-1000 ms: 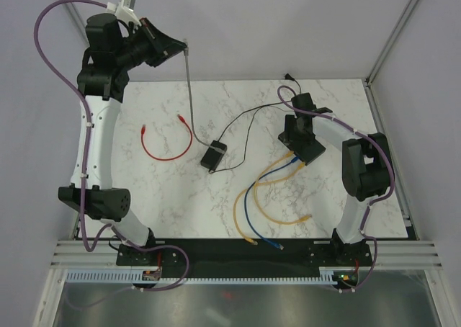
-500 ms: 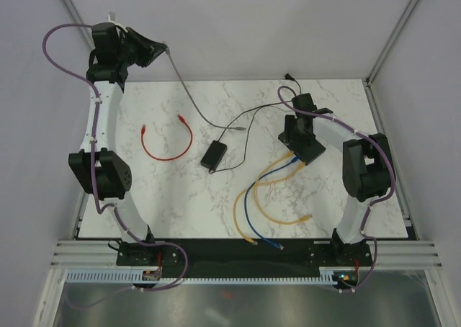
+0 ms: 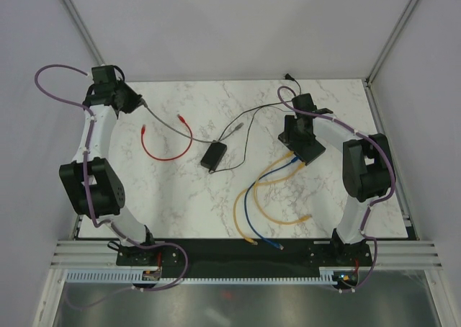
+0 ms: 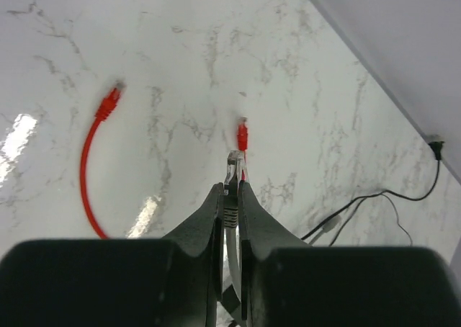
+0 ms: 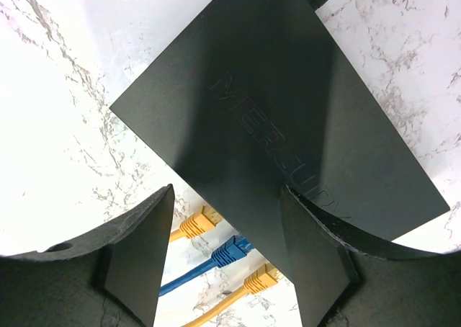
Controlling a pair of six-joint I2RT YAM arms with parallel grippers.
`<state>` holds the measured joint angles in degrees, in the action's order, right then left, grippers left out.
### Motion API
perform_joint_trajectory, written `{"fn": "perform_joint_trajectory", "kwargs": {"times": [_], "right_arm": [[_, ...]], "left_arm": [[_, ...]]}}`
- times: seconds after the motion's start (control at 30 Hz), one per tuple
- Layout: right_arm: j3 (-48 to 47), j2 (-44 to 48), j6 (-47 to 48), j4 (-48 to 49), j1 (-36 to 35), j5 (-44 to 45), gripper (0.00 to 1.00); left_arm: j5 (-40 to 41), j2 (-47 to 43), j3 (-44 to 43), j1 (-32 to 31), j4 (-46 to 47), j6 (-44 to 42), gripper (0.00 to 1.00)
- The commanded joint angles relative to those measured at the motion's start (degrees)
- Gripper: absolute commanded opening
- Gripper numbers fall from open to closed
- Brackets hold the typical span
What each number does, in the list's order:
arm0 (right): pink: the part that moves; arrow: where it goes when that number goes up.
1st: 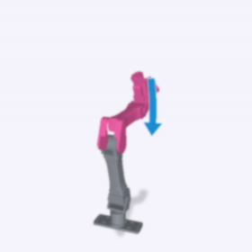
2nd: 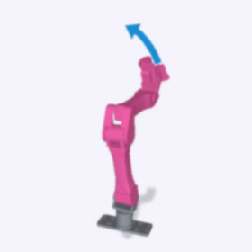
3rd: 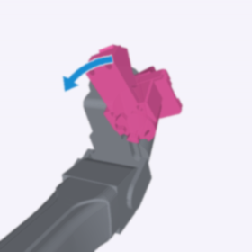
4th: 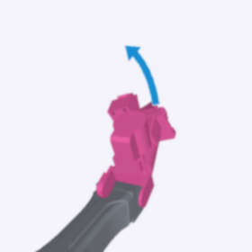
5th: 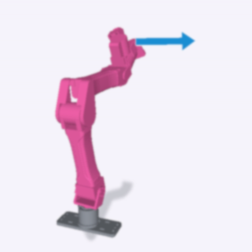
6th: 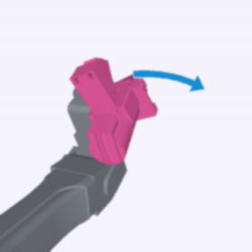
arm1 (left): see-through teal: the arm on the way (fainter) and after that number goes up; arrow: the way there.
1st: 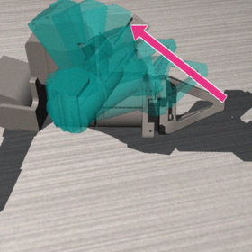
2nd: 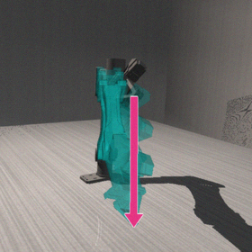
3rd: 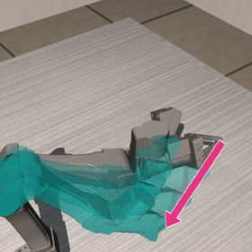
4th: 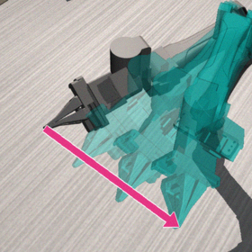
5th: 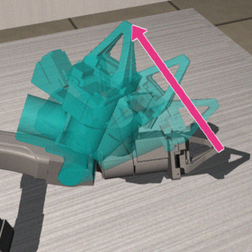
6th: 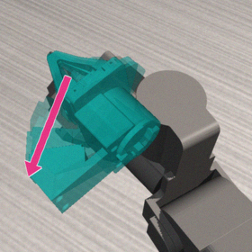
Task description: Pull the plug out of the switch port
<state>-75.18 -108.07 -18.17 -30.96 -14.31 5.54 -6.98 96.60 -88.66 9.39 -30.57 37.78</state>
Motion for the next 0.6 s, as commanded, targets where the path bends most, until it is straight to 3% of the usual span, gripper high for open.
{"fn": "perform_joint_trajectory", "kwargs": {"times": [0.0, 0.27, 0.47, 0.57], "right_arm": [[2.9, -3.6, -1.0, -5.8, -0.2, -4.9, 0.69], [3.3, -4.0, -0.9, -5.6, -0.3, -4.9, 0.70], [3.2, -4.1, -1.0, -5.7, -0.3, -4.8, 0.70], [3.3, -3.6, -1.0, -5.7, -0.3, -4.8, 0.70]], "left_arm": [[6.7, -0.1, -0.2, 1.1, -2.0, -11.4, 0.02], [13.3, 3.5, -0.5, 2.7, -3.4, -24.1, 0.02], [14.1, 5.7, 2.3, 5.1, -3.3, -25.5, 0.02], [10.9, 7.2, 2.4, 5.6, -3.4, -25.3, 0.02]]}}
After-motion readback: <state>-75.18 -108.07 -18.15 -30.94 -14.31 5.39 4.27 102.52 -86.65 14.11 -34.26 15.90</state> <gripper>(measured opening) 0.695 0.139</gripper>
